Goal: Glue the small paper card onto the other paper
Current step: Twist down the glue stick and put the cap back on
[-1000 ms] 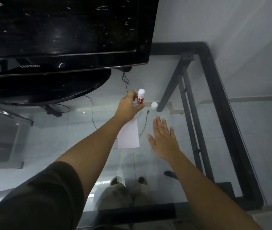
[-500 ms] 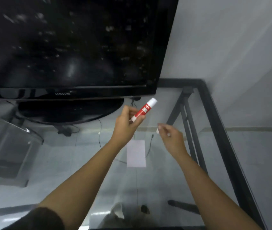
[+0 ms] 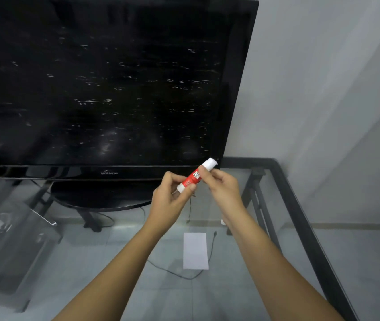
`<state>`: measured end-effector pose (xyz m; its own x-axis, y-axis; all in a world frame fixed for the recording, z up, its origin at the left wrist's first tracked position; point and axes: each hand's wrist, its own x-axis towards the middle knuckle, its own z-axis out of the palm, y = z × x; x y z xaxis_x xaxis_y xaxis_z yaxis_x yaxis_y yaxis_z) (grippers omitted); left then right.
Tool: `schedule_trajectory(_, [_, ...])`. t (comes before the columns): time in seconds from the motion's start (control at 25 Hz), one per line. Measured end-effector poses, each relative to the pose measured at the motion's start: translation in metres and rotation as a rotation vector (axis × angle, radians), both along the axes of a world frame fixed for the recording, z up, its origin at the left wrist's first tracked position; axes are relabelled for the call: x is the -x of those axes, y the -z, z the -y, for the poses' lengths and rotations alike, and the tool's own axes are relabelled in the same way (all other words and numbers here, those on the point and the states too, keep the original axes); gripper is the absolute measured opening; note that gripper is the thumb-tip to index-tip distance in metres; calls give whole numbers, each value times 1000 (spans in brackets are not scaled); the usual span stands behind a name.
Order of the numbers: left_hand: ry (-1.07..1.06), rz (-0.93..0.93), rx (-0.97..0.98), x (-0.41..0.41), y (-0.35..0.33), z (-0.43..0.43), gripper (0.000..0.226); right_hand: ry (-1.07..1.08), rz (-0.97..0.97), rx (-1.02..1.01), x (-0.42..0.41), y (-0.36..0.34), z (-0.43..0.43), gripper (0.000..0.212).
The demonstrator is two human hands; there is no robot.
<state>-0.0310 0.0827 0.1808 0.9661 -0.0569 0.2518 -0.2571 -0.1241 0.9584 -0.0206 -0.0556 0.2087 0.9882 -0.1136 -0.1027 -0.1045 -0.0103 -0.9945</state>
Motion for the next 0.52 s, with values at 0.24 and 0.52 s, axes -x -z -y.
schedule_trajectory(0.24, [-87, 107, -61, 15, 7, 6, 12, 81, 43, -121, 7, 5, 3, 20])
schedule_trajectory(0.52, [329, -873, 894, 2, -11, 6, 25, 65, 86, -166, 8, 10, 9, 25])
